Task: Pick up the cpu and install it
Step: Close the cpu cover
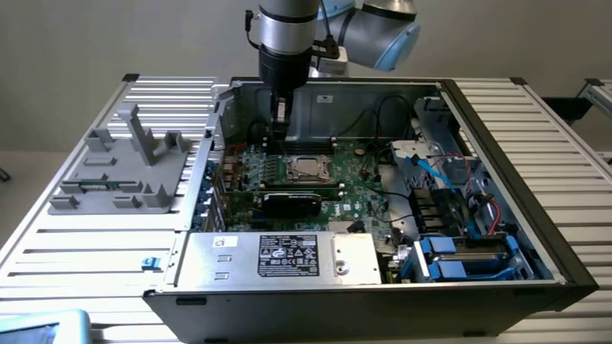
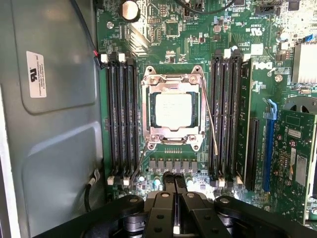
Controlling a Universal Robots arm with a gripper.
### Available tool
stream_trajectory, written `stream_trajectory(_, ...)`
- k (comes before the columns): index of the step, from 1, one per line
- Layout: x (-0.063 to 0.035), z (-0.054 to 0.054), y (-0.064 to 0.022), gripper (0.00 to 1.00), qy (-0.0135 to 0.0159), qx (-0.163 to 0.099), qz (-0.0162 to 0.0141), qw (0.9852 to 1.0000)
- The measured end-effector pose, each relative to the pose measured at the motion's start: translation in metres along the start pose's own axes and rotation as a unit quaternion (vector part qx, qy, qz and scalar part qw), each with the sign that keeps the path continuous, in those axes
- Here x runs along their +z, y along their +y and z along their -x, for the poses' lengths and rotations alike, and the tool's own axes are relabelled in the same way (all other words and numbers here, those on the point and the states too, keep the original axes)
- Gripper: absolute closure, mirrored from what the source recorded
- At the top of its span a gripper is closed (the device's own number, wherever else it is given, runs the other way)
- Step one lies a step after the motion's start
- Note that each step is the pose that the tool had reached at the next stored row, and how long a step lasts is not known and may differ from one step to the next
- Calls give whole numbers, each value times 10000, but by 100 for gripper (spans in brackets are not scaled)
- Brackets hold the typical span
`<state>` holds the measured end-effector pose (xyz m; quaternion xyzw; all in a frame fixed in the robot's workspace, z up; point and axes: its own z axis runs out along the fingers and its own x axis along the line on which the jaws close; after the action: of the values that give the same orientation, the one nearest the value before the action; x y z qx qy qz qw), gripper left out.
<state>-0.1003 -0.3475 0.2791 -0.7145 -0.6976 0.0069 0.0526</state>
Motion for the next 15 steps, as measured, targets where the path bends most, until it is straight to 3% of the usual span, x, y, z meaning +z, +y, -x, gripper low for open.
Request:
stream_trajectory(3, 0, 1, -22, 88, -2, 1, 0, 10000)
stream_trajectory(7, -10, 3, -143, 88, 10, 0, 0, 10000)
stream_trajectory(9, -48, 2, -196, 88, 30, -2, 0, 10000)
stream_trajectory(11, -82, 1, -222, 88, 78, -6, -1, 10000)
stream_trajectory(13, -89, 1, -233, 88, 152, -10, -3, 9999)
stream_trajectory(15, -89, 1, -240, 88, 206, 14, -2, 9998)
